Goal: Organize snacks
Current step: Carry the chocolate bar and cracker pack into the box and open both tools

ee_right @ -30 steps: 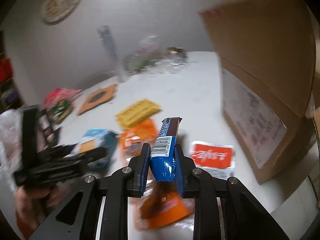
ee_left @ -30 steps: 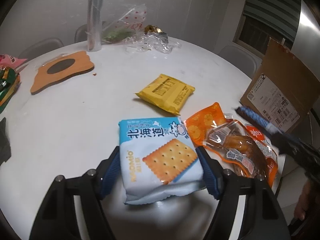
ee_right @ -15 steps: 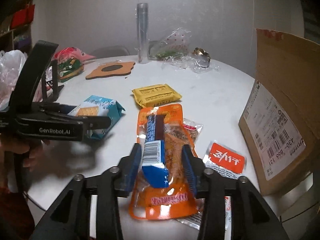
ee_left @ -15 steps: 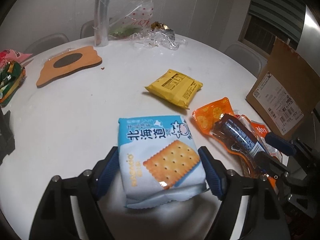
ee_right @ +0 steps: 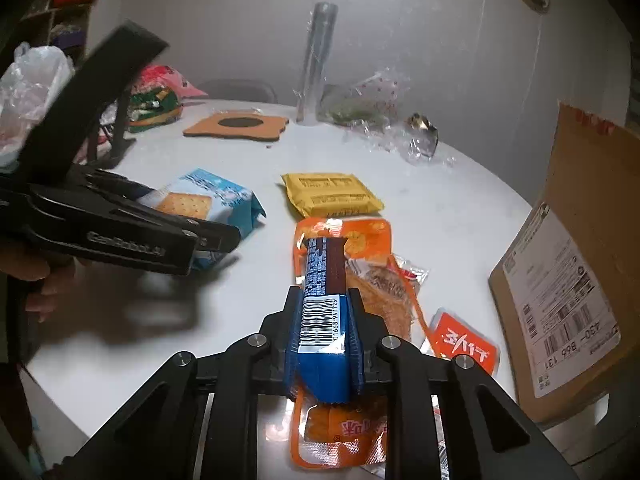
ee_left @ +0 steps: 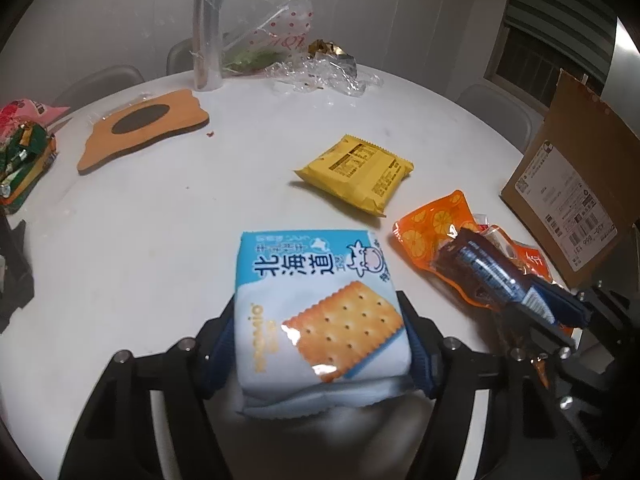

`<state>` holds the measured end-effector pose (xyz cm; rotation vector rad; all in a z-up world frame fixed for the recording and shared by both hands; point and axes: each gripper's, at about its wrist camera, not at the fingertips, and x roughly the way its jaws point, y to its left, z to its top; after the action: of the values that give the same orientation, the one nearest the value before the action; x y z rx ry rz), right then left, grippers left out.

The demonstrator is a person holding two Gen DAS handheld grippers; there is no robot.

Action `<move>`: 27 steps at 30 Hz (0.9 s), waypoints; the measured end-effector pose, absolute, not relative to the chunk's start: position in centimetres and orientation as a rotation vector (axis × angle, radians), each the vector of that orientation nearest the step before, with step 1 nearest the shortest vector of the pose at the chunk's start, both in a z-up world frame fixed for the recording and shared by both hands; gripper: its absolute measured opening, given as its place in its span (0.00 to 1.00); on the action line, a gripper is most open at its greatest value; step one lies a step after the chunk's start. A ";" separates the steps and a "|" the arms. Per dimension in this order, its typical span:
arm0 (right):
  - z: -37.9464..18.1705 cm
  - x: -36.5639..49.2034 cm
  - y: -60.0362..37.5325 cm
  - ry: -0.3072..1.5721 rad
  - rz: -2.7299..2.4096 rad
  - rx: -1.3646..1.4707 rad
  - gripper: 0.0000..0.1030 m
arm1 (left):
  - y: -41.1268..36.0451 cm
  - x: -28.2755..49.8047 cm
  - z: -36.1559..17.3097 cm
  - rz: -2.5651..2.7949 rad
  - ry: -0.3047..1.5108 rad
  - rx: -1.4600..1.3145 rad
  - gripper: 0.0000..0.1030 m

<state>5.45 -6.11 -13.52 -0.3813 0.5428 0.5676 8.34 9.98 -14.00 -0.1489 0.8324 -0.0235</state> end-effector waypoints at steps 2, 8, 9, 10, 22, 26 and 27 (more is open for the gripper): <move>-13.0 5.3 -6.4 0.532 0.578 -0.376 0.15 | 10.1 7.9 -13.4 -0.018 0.821 -0.151 0.66; -9.2 4.7 -7.9 0.468 0.634 -0.337 0.14 | 9.6 5.8 -9.2 0.015 0.724 -0.125 0.66; -8.1 4.5 -8.4 0.446 0.645 -0.330 0.14 | 9.4 5.4 -8.2 0.013 0.703 -0.120 0.66; -6.9 4.2 -8.9 0.422 0.659 -0.322 0.14 | 9.0 4.9 -6.6 0.008 0.671 -0.110 0.66; 3.9 3.9 -19.3 0.279 0.665 -0.222 0.14 | -0.5 4.4 6.7 -0.247 0.468 0.018 0.66; 4.1 6.0 -23.5 0.320 0.600 -0.161 0.14 | -6.0 6.6 8.6 -0.364 0.486 0.090 0.66; 3.8 6.5 -24.3 0.332 0.585 -0.149 0.14 | -7.2 7.2 8.8 -0.385 0.497 0.103 0.66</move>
<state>6.53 -24.34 3.83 -0.1495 0.3323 0.5851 7.25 -7.23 8.76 0.1035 0.4969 -0.3854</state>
